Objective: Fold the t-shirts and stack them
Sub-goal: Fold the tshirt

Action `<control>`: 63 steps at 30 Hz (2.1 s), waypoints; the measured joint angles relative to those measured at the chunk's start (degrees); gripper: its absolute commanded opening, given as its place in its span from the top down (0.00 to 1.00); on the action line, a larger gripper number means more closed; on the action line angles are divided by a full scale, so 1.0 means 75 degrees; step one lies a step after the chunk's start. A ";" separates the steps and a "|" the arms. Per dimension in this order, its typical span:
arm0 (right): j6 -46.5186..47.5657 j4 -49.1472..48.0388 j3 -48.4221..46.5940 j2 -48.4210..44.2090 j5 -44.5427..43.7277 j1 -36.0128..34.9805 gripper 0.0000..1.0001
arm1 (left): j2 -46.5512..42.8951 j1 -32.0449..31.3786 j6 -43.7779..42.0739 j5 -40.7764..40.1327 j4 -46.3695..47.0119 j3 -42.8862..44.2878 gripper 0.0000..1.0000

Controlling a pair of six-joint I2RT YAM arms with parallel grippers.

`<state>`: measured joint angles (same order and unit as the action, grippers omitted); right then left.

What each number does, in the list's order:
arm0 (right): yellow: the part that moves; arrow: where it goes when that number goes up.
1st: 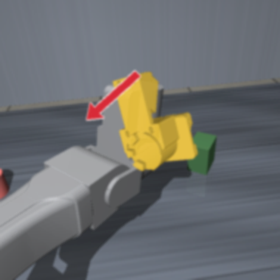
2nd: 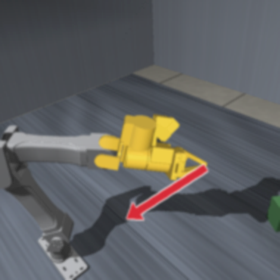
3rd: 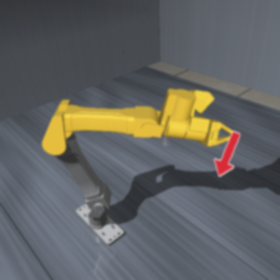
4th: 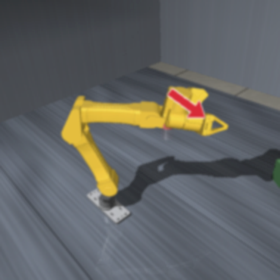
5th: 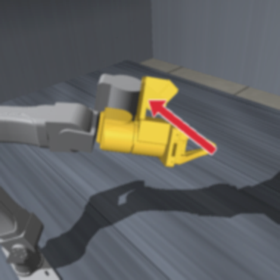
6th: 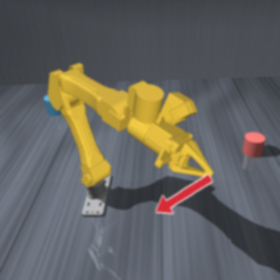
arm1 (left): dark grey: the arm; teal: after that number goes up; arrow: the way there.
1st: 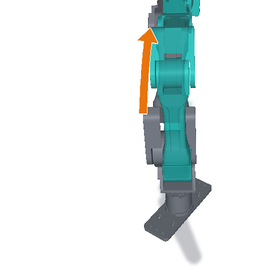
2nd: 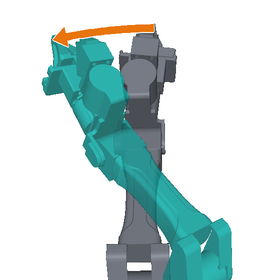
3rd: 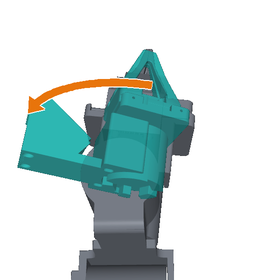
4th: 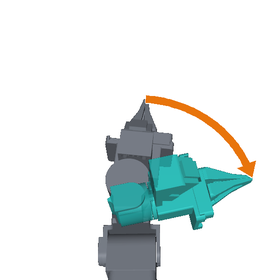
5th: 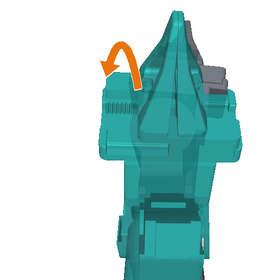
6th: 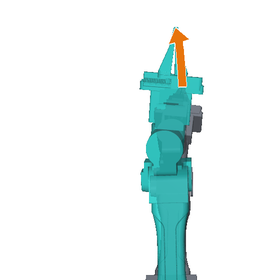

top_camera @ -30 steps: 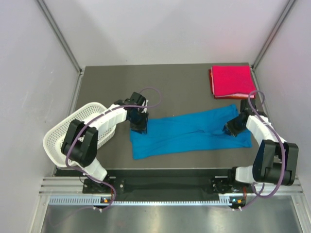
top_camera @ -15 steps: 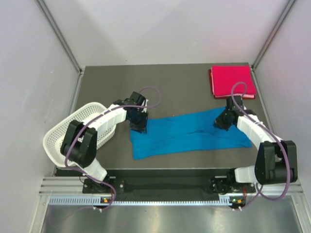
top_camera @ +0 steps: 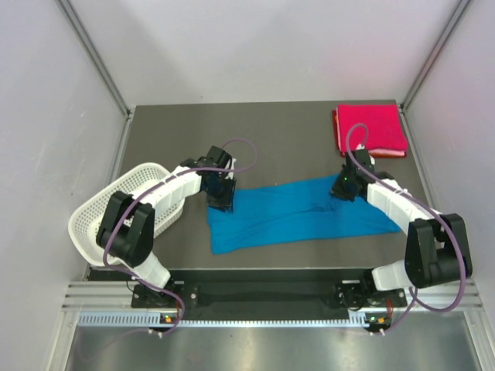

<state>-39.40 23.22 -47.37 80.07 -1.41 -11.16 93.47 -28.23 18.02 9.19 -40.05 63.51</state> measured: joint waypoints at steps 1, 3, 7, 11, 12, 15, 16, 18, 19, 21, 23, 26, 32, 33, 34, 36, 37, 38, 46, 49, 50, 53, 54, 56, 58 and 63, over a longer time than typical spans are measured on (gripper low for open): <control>0.0055 -0.0023 0.0000 0.0003 -0.0015 -0.0052 1.00 | 0.0000 0.0000 0.0000 0.0000 0.0000 0.0000 0.64; 0.0143 -0.0108 0.0000 0.0050 -0.0073 -0.0157 0.99 | 0.0000 0.0000 0.0000 0.0000 0.0000 0.0000 0.64; 0.0335 -0.0192 0.0000 0.0291 -0.0122 -0.0332 0.93 | 0.0000 0.0000 0.0003 0.0003 0.0003 0.0000 0.63; 0.0571 -0.0105 -0.0143 0.0720 -0.0117 -0.0446 0.66 | 0.0000 0.0000 0.0079 0.0099 0.0003 0.0012 0.61; 0.0586 -0.0035 -0.0207 0.0787 -0.0146 -0.0449 0.62 | 0.0000 0.0000 0.0137 0.0184 0.0006 0.0023 0.60; 0.0653 0.0379 -0.0533 0.0772 -0.0393 -0.0370 0.57 | 0.0000 0.0000 0.0350 0.0758 0.0096 0.0137 0.56; 0.0621 0.0551 -0.0708 0.0743 -0.0481 -0.0303 0.57 | 0.0000 0.0000 0.0446 0.1005 0.0224 0.0184 0.55; 0.0513 0.0839 -0.1040 0.0702 -0.0527 -0.0044 0.57 | 0.0000 -0.0012 0.0699 0.1445 0.0635 0.0236 0.54; 0.0437 0.0985 -0.1262 0.0702 -0.0542 0.0201 0.58 | 0.0000 -0.0023 0.0828 0.1635 0.0874 0.0245 0.54; 0.0303 0.1463 -0.1851 0.0863 -0.0580 0.0752 0.60 | 0.0003 -0.0055 0.1078 0.1979 0.1358 0.0271 0.56; 0.0207 0.1894 -0.2553 0.1309 -0.0664 0.1186 0.61 | 0.0076 -0.0111 0.1399 0.2314 0.1912 0.0350 0.57; 0.0029 0.2264 -0.3299 0.2090 -0.0787 0.1652 0.60 | 0.0495 -0.0350 0.1740 0.2503 0.2748 0.0612 0.57; -0.0169 0.3022 -0.3931 0.3069 -0.0944 0.1871 0.55 | 0.2095 -0.1361 0.2253 0.2667 0.4086 0.1647 0.52; -0.0175 0.3089 -0.4033 0.3182 -0.0965 0.1871 0.55 | 0.2340 -0.1510 0.2334 0.2704 0.4304 0.1781 0.52; -0.0178 0.3112 -0.4106 0.3264 -0.0976 0.1868 0.55 | 0.2579 -0.1658 0.2410 0.2739 0.4567 0.1897 0.51; -0.0213 0.3139 -0.4240 0.3401 -0.0991 0.1874 0.55 | 0.2964 -0.1903 0.2521 0.2812 0.4957 0.2060 0.51; -0.0239 0.3142 -0.4284 0.3448 -0.0991 0.1877 0.55 | 0.3133 -0.1996 0.2576 0.2844 0.5091 0.2151 0.51; -0.0271 0.3153 -0.4331 0.3494 -0.0991 0.1880 0.55 | 0.3314 -0.2078 0.2614 0.2862 0.5222 0.2259 0.51; -0.0527 0.3249 -0.4564 0.4030 -0.1003 0.1903 0.63 | 0.4511 -0.2407 0.2699 0.2856 0.5872 0.3127 0.50; -0.0586 0.3249 -0.4564 0.4115 -0.1000 0.1903 0.82 | 0.4931 -0.2465 0.2725 0.2856 0.5890 0.3541 0.50; -0.0612 0.3246 -0.4561 0.4118 -0.1000 0.1903 0.87 | 0.4978 -0.2477 0.2725 0.2856 0.5901 0.3590 0.50; -0.0627 0.3223 -0.4564 0.4118 -0.0997 0.1903 1.00 | 0.5295 -0.2521 0.2728 0.2868 0.5913 0.3987 0.50; -0.0629 0.3217 -0.4561 0.4118 -0.0994 0.1903 1.00 | 0.5348 -0.2532 0.2725 0.2871 0.5916 0.4083 0.50; -0.0629 0.3179 -0.4558 0.4118 -0.0982 0.1903 1.00 | 0.5403 -0.2553 0.2725 0.2868 0.5919 0.4185 0.50; -0.0621 0.3124 -0.4540 0.4118 -0.0973 0.1903 1.00 | 0.5455 -0.2567 0.2725 0.2868 0.5919 0.4269 0.53; -0.0510 0.3002 -0.4538 0.4118 -0.0938 0.1900 1.00 | 0.5662 -0.2597 0.2751 0.2955 0.5936 0.4421 0.71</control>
<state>-43.22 45.74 -81.41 110.96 -8.45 3.09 135.94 -47.70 38.65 31.35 4.47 96.66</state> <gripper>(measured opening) 0.010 0.364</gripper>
